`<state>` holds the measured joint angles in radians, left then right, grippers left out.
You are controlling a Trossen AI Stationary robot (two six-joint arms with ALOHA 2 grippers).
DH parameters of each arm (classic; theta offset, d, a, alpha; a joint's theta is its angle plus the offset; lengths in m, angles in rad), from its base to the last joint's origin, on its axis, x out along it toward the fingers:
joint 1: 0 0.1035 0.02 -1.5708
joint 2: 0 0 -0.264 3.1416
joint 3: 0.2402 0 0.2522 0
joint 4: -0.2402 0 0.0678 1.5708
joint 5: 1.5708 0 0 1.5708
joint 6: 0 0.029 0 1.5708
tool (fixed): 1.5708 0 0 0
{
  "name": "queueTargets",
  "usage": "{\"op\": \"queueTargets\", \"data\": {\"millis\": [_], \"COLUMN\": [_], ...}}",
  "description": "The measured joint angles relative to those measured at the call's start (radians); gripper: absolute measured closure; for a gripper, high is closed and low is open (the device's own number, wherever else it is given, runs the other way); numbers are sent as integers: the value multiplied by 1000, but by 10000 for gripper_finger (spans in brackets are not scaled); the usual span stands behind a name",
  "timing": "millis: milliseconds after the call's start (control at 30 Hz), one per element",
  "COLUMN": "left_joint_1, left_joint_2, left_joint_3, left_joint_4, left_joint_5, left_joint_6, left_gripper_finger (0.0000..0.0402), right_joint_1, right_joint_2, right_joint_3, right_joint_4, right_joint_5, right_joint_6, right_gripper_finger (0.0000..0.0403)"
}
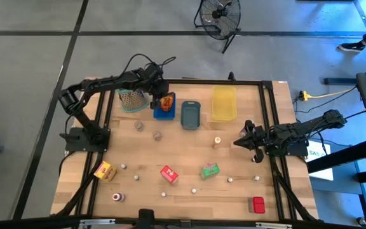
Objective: Pick & Place Kitchen Items
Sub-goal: Put the orange seasoning pack into the blue bin
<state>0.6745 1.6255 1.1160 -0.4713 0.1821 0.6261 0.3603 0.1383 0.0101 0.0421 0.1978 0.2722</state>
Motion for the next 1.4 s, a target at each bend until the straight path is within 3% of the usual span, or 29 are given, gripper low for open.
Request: {"op": "queueTargets", "data": {"millis": [133,1400], "left_joint_1": [-14,-9], "left_joint_2": [-20,-40], "left_joint_3": [0,1], "left_joint_4": [1,1], "left_joint_5": [-59,-45], "left_joint_6": [9,-42], "left_gripper_finger": [399,390], "right_joint_1": [0,0], "right_joint_2": [5,38], "right_joint_3": [0,0], "right_joint_4": [0,8], "right_joint_5": [0,1], "right_joint_6": [0,1], "right_gripper_finger": [402,402]}}
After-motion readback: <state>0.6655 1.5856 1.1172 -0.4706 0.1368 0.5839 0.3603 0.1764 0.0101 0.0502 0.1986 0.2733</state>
